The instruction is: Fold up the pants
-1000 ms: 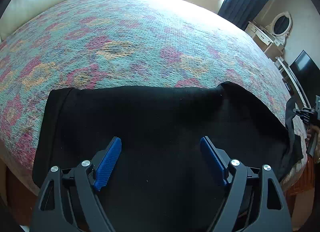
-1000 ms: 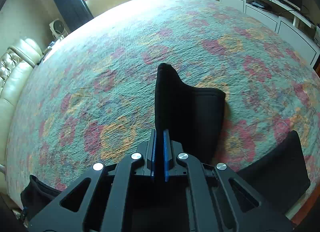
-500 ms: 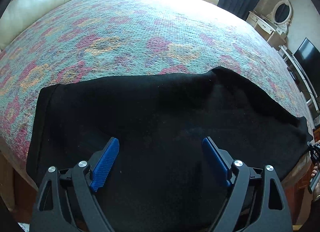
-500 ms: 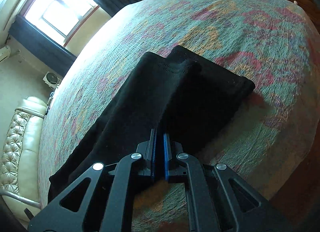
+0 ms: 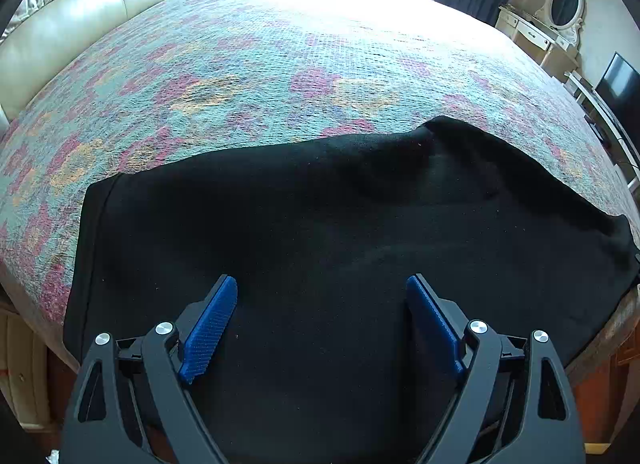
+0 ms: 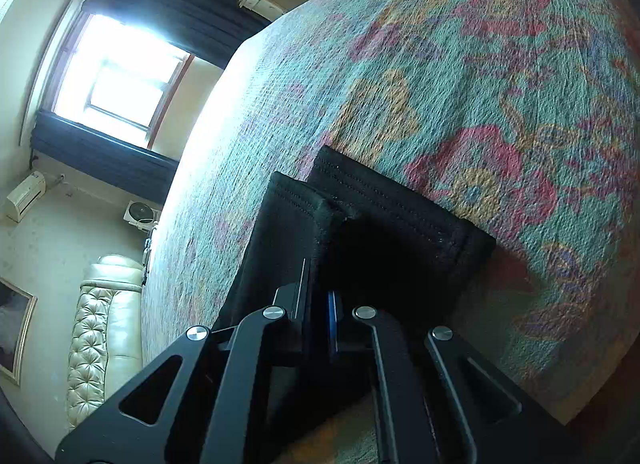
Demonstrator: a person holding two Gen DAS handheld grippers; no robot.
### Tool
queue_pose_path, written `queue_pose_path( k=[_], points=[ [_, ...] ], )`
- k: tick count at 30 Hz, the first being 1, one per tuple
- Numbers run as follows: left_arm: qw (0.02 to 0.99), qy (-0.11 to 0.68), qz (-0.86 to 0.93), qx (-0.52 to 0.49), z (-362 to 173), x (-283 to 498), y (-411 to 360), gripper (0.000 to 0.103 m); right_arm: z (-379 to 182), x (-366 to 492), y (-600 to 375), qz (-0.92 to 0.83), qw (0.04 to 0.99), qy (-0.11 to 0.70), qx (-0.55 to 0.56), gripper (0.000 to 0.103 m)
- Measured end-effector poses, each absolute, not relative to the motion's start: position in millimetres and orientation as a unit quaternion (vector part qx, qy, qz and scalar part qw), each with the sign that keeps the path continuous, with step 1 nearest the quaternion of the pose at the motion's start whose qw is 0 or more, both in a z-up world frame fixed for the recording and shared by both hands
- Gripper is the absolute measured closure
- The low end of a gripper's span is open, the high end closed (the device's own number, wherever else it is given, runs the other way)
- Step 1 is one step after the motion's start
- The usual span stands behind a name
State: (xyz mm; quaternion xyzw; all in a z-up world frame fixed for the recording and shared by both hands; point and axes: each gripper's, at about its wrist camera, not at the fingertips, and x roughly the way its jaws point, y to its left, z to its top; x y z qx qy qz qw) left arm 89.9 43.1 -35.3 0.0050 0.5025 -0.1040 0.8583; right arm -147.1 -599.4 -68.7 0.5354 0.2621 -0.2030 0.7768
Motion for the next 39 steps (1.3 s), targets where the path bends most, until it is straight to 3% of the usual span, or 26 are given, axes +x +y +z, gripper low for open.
queue_pose_path(
  k=[4, 11, 13, 16, 18, 24, 25, 26, 27, 28, 31, 34, 37, 38, 39],
  points=[
    [0.854, 0.502, -0.131, -0.016, -30, 85, 42, 0.018, -54, -177, -600, -0.220, 0.790, 0.241, 0.519, 0.098],
    [0.853, 0.505, -0.135, 0.015, -33, 83, 31, 0.018, -80, -190, -602, -0.223, 0.783, 0.252, 0.524, 0.097],
    [0.854, 0.502, -0.137, 0.012, -32, 83, 35, 0.018, -65, -189, -601, -0.233, 0.793, 0.269, 0.495, 0.089],
    [0.855, 0.501, -0.134, -0.006, -30, 85, 43, 0.018, -31, -188, -603, -0.269, 0.823, 0.272, 0.420, 0.070],
    [0.854, 0.503, -0.130, -0.021, -31, 87, 48, 0.018, -20, -178, -616, -0.274, 0.838, 0.282, 0.379, 0.047],
    [0.856, 0.503, -0.118, -0.028, -29, 89, 55, 0.018, -47, -98, -650, -0.185, 0.828, 0.398, 0.348, 0.038],
    [0.856, 0.503, -0.115, -0.027, -28, 89, 56, 0.018, -53, -87, -655, -0.177, 0.822, 0.414, 0.348, 0.038],
    [0.857, 0.501, -0.113, -0.027, -28, 89, 58, 0.018, -57, -80, -654, -0.174, 0.819, 0.424, 0.346, 0.045],
    [0.858, 0.500, -0.111, -0.028, -27, 90, 60, 0.018, -56, -74, -651, -0.164, 0.824, 0.424, 0.337, 0.082],
    [0.860, 0.498, -0.107, -0.030, -26, 90, 63, 0.018, -55, -67, -645, -0.143, 0.829, 0.434, 0.322, 0.089],
    [0.863, 0.494, -0.091, -0.042, -25, 92, 72, 0.018, -42, -67, -644, -0.165, 0.843, 0.438, 0.264, 0.090],
    [0.859, 0.501, -0.082, -0.062, -30, 95, 83, 0.018, -67, -86, -671, -0.165, 0.822, 0.420, 0.347, 0.088],
    [0.862, 0.499, -0.072, -0.049, -32, 94, 86, 0.018, -64, -98, -674, -0.140, 0.833, 0.385, 0.372, 0.071],
    [0.863, 0.499, -0.069, -0.044, -32, 95, 87, 0.018, -66, -105, -678, -0.127, 0.824, 0.375, 0.405, 0.050],
    [0.863, 0.499, -0.064, -0.040, -32, 95, 88, 0.018, -67, -115, -684, -0.110, 0.816, 0.358, 0.441, 0.036]
  ],
)
